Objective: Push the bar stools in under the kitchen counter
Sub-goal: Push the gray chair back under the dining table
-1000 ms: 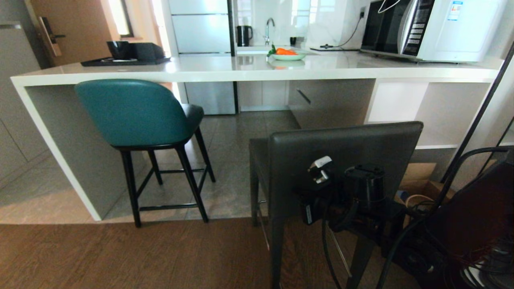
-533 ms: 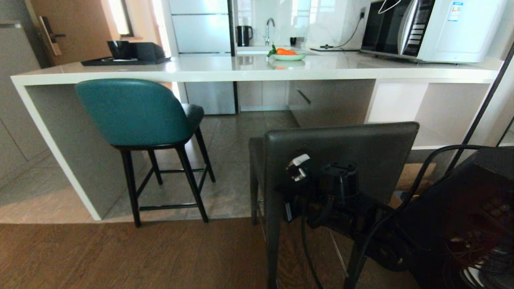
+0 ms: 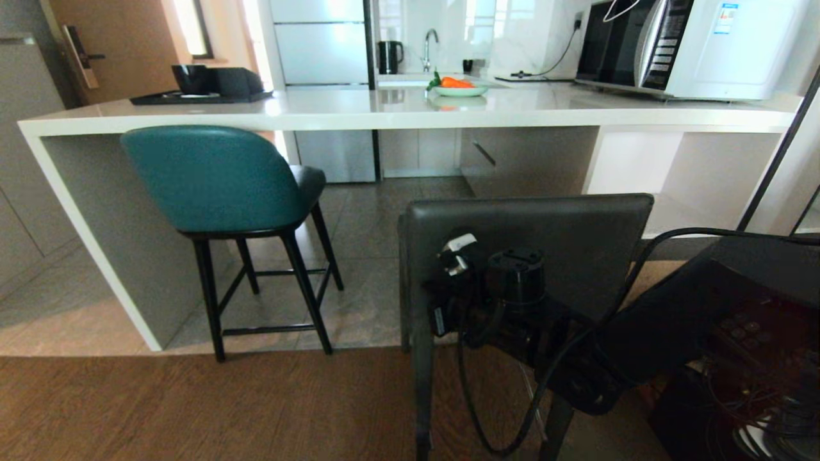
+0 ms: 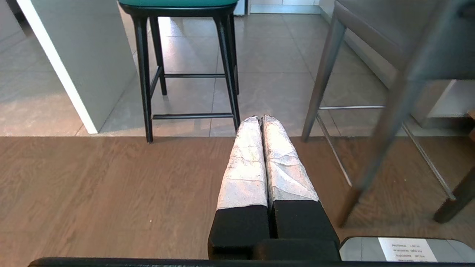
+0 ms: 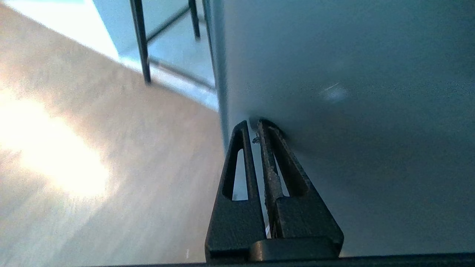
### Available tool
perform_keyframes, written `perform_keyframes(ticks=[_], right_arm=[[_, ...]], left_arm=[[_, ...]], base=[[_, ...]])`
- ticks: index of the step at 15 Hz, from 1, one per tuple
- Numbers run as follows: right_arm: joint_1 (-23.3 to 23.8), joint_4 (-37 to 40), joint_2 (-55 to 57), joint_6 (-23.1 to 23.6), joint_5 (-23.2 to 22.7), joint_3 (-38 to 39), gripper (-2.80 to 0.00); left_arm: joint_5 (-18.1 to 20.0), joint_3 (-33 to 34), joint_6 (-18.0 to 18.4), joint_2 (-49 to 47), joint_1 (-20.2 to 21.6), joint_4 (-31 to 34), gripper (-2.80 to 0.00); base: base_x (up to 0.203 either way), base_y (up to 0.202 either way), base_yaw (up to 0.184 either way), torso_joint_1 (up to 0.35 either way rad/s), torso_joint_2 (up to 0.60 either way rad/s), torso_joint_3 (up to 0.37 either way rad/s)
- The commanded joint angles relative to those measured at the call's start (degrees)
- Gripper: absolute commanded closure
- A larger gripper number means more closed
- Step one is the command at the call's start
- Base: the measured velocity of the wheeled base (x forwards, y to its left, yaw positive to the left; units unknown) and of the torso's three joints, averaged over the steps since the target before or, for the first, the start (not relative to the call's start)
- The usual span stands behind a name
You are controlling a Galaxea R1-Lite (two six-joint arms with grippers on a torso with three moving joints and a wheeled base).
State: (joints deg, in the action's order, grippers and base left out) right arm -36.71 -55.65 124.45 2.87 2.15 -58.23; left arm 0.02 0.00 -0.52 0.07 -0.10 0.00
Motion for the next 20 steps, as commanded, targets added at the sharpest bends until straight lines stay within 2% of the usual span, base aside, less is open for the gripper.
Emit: perform_keyframes(ticks=[1,4,7,9,12,14,16,20], right_arm=[[-0.11,-0.21,2.78,0.89,0.37,-3.39,0.00],[-0.68,0.11,1.85,1.12,0.34,-2.45,0.00],[-1.09,-0.01,-3.55,0.28,-0.29,4.87,0.00],[-1.13,-0.10,-9.18,-2.58,-0.36,9.12,0.00],[-1.06,0.10,-20.85,-8.04,-0.11,16.88,0.00],[0.08,0.45,-30.40,-9.37,1.05,22.37,0.00],[1.74,1.75,-40.51,-10.03,4.18,28.58,0.00],[6.49,3.91,-58.01,-12.44,7.23,41.74,0.00]], left_arm=[[-0.02,0.00,0.00,-0.07,0.01,0.00,0.00],[0.00,0.00,0.00,-0.07,0.01,0.00,0.00],[-0.01,0.00,-0.02,-0.07,0.01,0.00,0.00],[-0.02,0.00,0.00,-0.07,0.01,0.00,0.00],[0.06,0.00,0.00,-0.07,0.01,0.00,0.00],[-0.02,0.00,-0.09,-0.07,0.01,0.00,0.00],[-0.02,0.00,-0.09,-0.07,0.01,0.00,0.00],[-0.02,0.00,-0.09,-0.07,0.01,0.00,0.00]], base=[[0.000,0.000,0.000,0.000,0.00,0.000],[0.000,0.000,0.000,0.000,0.00,0.000],[0.000,0.000,0.000,0.000,0.00,0.000],[0.000,0.000,0.000,0.000,0.00,0.000],[0.000,0.000,0.000,0.000,0.00,0.000],[0.000,0.000,0.000,0.000,0.00,0.000],[0.000,0.000,0.000,0.000,0.00,0.000],[0.000,0.000,0.000,0.000,0.00,0.000]])
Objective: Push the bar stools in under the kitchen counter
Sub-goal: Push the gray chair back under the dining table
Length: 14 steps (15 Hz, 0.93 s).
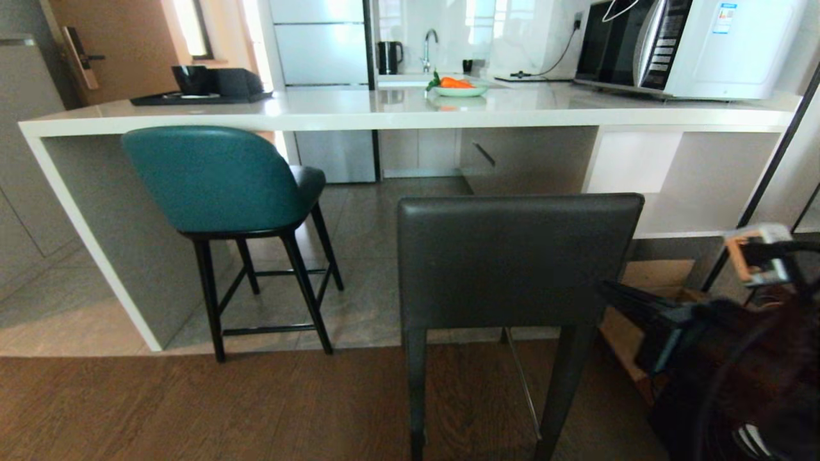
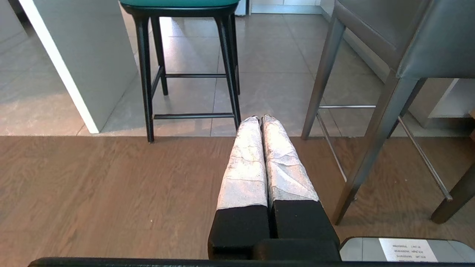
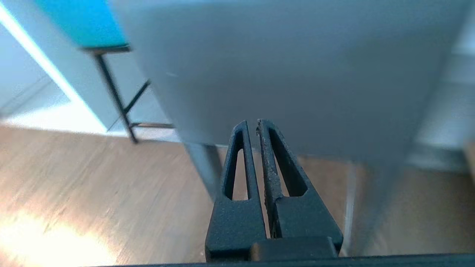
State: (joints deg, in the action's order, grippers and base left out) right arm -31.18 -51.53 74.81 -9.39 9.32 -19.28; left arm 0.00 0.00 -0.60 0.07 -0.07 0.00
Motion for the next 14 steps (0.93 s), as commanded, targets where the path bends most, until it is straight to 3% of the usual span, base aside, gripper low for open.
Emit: perform_keyframes(ticks=[1,3,7,10,14], right_arm=[[1.53,0.97,-12.20,-0.64,0.34,5.70,0.00],[3.68,3.43,-18.91,-1.26,0.63,9.78,0.00],[13.98,7.53,-31.00,-1.24,0.93,14.11,0.00],[18.19,16.65,-40.01,-0.84,0.84,15.59,0.00],[22.53,18.48,-47.95,-0.29,0.78,19.97,0.00]], left_arm=[[0.00,0.00,-0.01,-0.07,-0.01,0.00,0.00],[0.09,0.00,-0.01,-0.07,-0.01,0.00,0.00],[0.09,0.00,-0.01,-0.07,-0.01,0.00,0.00],[0.09,0.00,-0.01,-0.07,-0.01,0.00,0.00],[0.09,0.00,-0.01,-0.07,-0.01,0.00,0.00]], base=[[0.000,0.000,0.000,0.000,0.00,0.000],[0.000,0.000,0.000,0.000,0.00,0.000],[0.000,0.000,0.000,0.000,0.00,0.000],[0.000,0.000,0.000,0.000,0.00,0.000],[0.000,0.000,0.000,0.000,0.00,0.000]])
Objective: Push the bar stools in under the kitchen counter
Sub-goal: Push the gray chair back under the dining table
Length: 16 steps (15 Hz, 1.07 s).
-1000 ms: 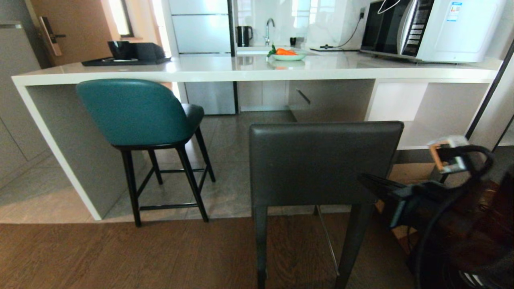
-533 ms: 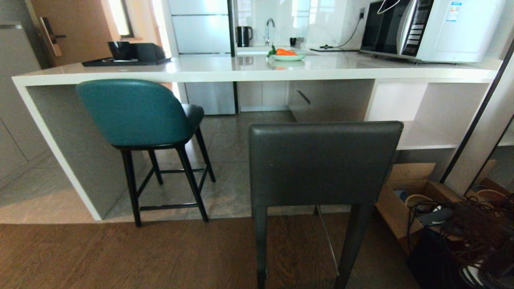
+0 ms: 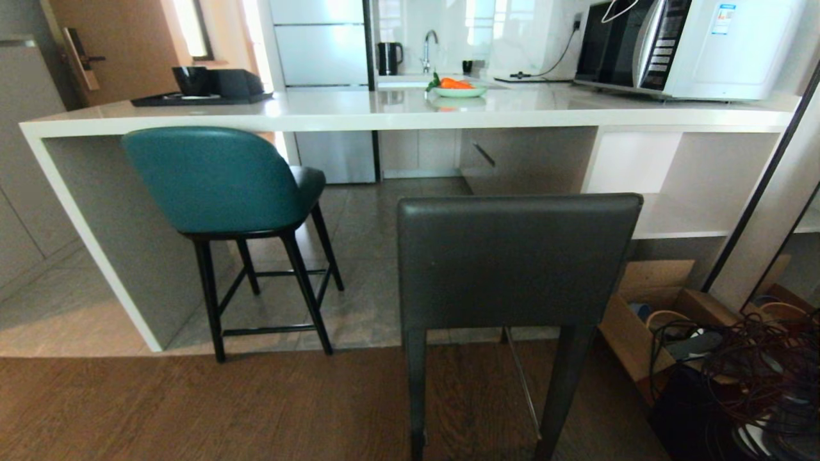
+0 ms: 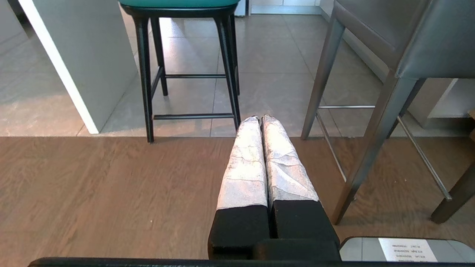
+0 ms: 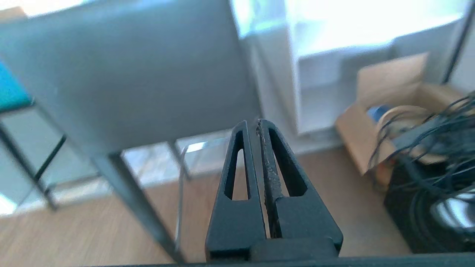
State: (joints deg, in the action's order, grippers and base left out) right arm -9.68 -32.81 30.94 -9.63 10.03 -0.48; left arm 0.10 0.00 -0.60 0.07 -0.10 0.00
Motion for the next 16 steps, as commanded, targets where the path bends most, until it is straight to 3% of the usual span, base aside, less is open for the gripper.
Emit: perform_keyframes(ticks=[1,3,6,8,9,12,14,16], right_arm=[[2.89,0.52,-6.98,0.42,0.03,1.34,0.00],[6.07,5.13,-14.68,2.92,0.00,0.49,0.00],[8.97,20.62,-26.89,5.29,0.30,-4.01,0.00],[9.66,26.92,-31.01,6.22,0.38,-4.21,0.00],[9.79,27.33,-30.92,6.52,0.39,-2.50,0.00],[9.85,18.95,-30.90,7.60,-0.67,1.98,0.00],[9.85,20.04,-30.88,9.70,-7.61,2.21,0.00],[9.85,24.54,-30.85,13.68,-9.85,2.23,0.00]], left_arm=[[-0.01,0.00,-0.02,-0.07,0.01,0.00,0.00],[-0.01,0.00,-0.02,-0.07,0.01,0.00,0.00],[-0.01,0.00,-0.02,-0.07,0.01,0.00,0.00],[-0.01,0.00,-0.02,-0.07,0.01,0.00,0.00],[-0.01,0.00,-0.02,-0.07,0.01,0.00,0.00],[-0.01,0.00,-0.02,-0.07,0.01,0.00,0.00],[-0.01,0.00,-0.02,-0.07,0.01,0.00,0.00],[-0.01,0.00,-0.02,-0.07,0.10,0.00,0.00]], base=[[0.000,0.000,0.000,0.000,0.00,0.000],[0.000,0.000,0.000,0.000,0.00,0.000],[0.000,0.000,0.000,0.000,0.00,0.000],[0.000,0.000,0.000,0.000,0.00,0.000],[0.000,0.000,0.000,0.000,0.00,0.000],[0.000,0.000,0.000,0.000,0.00,0.000],[0.000,0.000,0.000,0.000,0.00,0.000],[0.000,0.000,0.000,0.000,0.00,0.000]])
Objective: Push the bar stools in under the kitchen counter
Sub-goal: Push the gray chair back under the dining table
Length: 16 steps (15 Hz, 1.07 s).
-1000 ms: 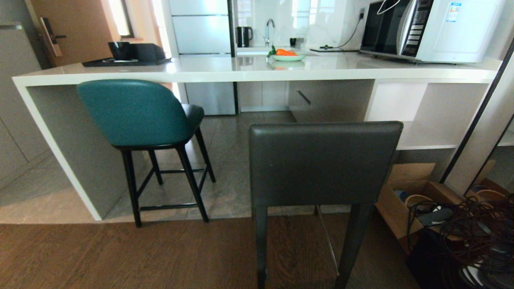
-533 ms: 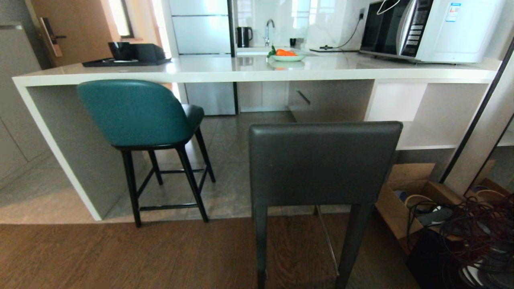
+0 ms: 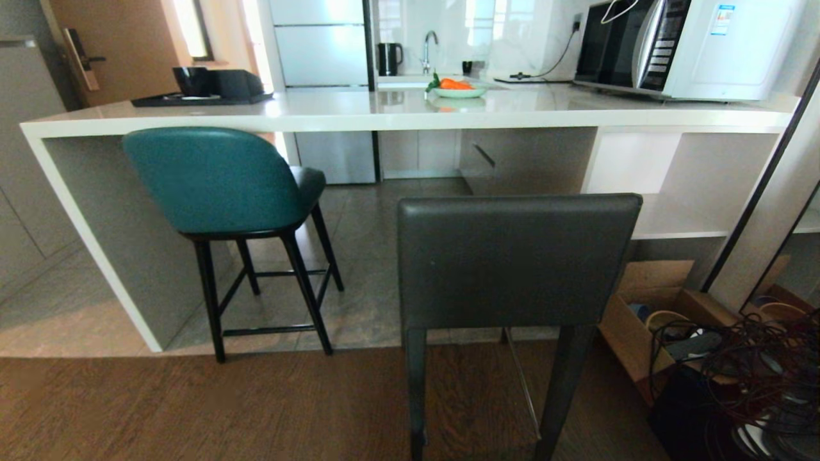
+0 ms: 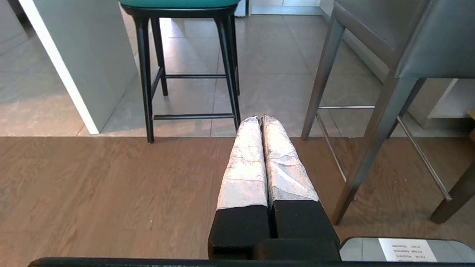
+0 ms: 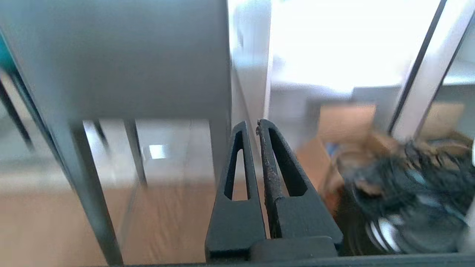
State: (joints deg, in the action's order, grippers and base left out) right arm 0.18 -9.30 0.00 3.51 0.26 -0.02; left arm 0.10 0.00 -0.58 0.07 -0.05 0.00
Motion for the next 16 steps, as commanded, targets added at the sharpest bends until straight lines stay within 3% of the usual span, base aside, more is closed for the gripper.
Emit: perform_keyframes(ticks=[1,8,16], right_arm=[[-0.01,3.96,0.08,0.99,-0.80,1.72,0.00],[-0.01,5.96,0.05,0.53,-1.14,1.69,0.00],[-0.01,5.96,0.02,0.11,-1.14,1.71,0.00]], left_arm=[[-0.01,0.00,-0.03,-0.07,0.05,0.00,0.00],[-0.01,0.00,-0.03,-0.07,-0.04,0.00,0.00],[-0.01,0.00,-0.03,-0.07,-0.04,0.00,0.00]], base=[[0.000,0.000,0.000,0.000,0.00,0.000],[0.000,-0.009,0.000,0.000,0.00,0.000],[0.000,-0.183,0.001,0.002,0.00,0.002]])
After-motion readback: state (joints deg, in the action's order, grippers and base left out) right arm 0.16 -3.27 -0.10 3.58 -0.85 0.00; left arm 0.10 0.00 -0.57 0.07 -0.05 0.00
